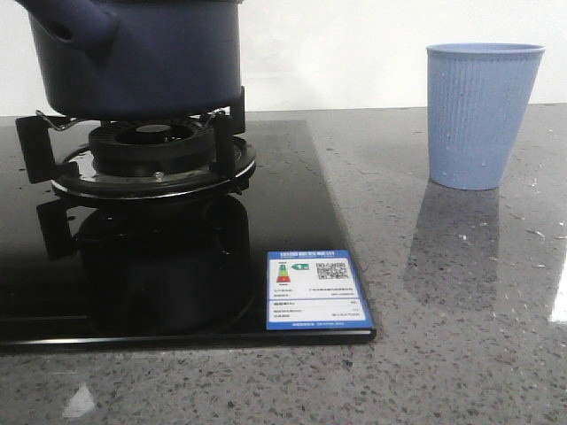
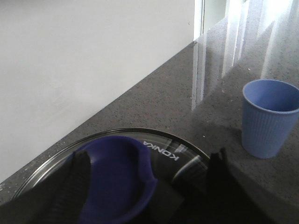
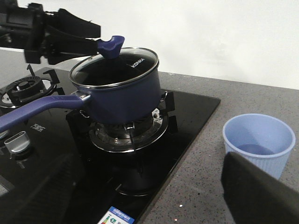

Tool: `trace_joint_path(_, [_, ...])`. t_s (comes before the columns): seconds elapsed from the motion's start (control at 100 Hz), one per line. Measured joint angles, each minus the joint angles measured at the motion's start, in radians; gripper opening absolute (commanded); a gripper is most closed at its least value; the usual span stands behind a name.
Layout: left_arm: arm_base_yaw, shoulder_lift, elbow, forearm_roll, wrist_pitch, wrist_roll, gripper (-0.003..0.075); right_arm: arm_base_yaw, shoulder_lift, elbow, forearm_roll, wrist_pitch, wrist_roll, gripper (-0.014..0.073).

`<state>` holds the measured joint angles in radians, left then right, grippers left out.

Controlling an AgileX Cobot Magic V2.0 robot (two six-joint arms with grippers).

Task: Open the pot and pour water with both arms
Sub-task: 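Lift the glass lid up off the saucepan with the left gripper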

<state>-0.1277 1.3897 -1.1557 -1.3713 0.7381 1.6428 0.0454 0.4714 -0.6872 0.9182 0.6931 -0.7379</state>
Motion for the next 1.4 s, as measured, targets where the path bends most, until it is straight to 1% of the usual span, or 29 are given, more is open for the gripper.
trace_joint_path(0.19, [0.0,0.048,-0.004,-0.074,-0.031,0.046,0.0484,0.0,0.0,0.0,0.0,0.005,0.0,0.0582])
trace_joint_path(0.29, [0.0,0.059,-0.004,-0.131,-0.055,0.105,0.0484,0.0,0.0,0.0,0.0,0.006,0.0,0.0582])
trace_joint_path(0.44, [0.0,0.065,0.0,-0.255,-0.082,0.201,0.0486,0.0,0.0,0.0,0.0,0.006,0.0,0.0582])
trace_joint_path(0.53, [0.0,0.07,0.0,-0.283,-0.097,0.218,0.0513,0.0,0.0,0.0,0.0,0.006,0.0,0.0582])
trace_joint_path(0.62, [0.0,0.088,0.0,-0.295,-0.1,0.223,0.0542,0.0,0.0,0.0,0.0,0.006,0.0,0.0582])
trace_joint_path(0.9, [0.0,0.099,-0.004,-0.309,-0.098,0.219,0.0541,0.0,0.0,0.0,0.0,0.006,0.0,0.0582])
trace_joint_path(0.96, [0.0,0.101,-0.004,-0.309,-0.077,0.211,0.0541,0.0,0.0,0.0,0.0,0.006,0.0,0.0582])
trace_joint_path(1.07, [0.0,0.104,-0.004,-0.295,-0.04,0.2,0.0541,0.0,0.0,0.0,0.0,0.006,0.0,0.0582])
trace_joint_path(1.4, [-0.009,0.106,-0.004,-0.252,-0.032,0.196,0.0536,0.0,0.0,0.0,0.0,0.012,0.0,0.0582])
